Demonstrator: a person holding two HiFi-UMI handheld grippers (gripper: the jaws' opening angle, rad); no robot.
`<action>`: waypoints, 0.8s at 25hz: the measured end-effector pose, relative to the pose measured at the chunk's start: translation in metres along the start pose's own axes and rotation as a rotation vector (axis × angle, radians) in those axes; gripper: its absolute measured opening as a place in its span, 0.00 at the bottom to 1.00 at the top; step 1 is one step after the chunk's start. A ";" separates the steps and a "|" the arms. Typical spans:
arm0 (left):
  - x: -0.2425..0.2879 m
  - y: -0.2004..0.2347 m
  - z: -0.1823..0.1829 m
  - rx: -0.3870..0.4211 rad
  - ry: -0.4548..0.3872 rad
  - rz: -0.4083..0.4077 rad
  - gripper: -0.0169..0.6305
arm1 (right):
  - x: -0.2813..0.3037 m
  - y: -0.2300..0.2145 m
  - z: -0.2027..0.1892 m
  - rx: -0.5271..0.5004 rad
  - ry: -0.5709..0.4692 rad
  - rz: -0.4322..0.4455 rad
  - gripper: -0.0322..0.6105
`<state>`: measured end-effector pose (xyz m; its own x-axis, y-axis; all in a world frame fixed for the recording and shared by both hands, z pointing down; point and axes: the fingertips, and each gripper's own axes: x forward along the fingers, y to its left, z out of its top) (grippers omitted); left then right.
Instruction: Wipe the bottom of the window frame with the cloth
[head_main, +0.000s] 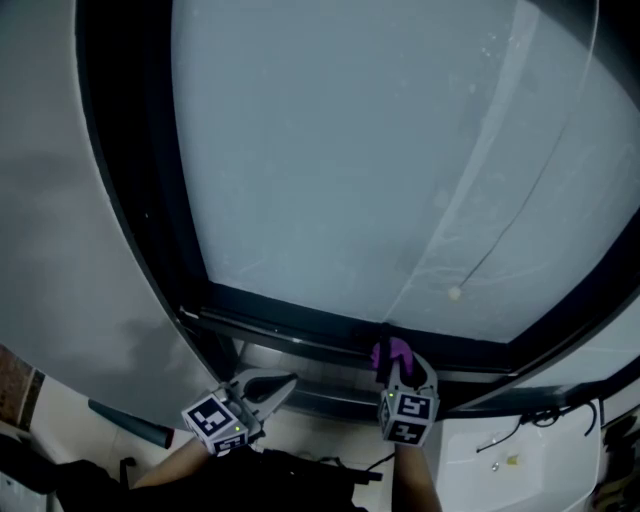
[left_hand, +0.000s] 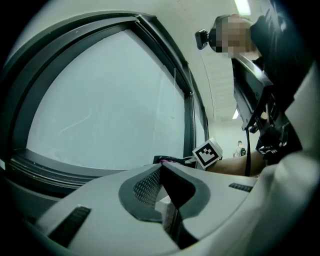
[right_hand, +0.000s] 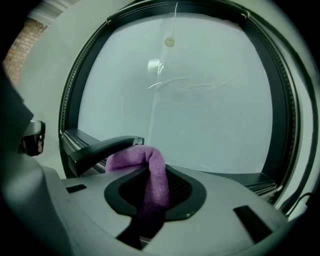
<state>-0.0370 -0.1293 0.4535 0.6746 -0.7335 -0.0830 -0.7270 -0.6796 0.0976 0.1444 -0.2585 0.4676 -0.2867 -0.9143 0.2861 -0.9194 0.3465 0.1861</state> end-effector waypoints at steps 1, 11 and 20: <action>0.002 -0.001 0.000 -0.001 0.000 0.001 0.03 | 0.001 -0.003 0.000 -0.010 0.008 0.005 0.18; 0.008 -0.004 0.000 0.008 -0.003 0.042 0.03 | 0.017 -0.024 0.010 -0.077 0.103 0.020 0.18; 0.031 -0.017 -0.002 0.021 -0.016 0.052 0.03 | 0.031 -0.032 0.012 -0.201 0.183 0.051 0.18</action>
<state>-0.0037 -0.1410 0.4512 0.6341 -0.7675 -0.0945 -0.7635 -0.6407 0.0809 0.1620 -0.3002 0.4589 -0.2612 -0.8477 0.4618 -0.8277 0.4428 0.3446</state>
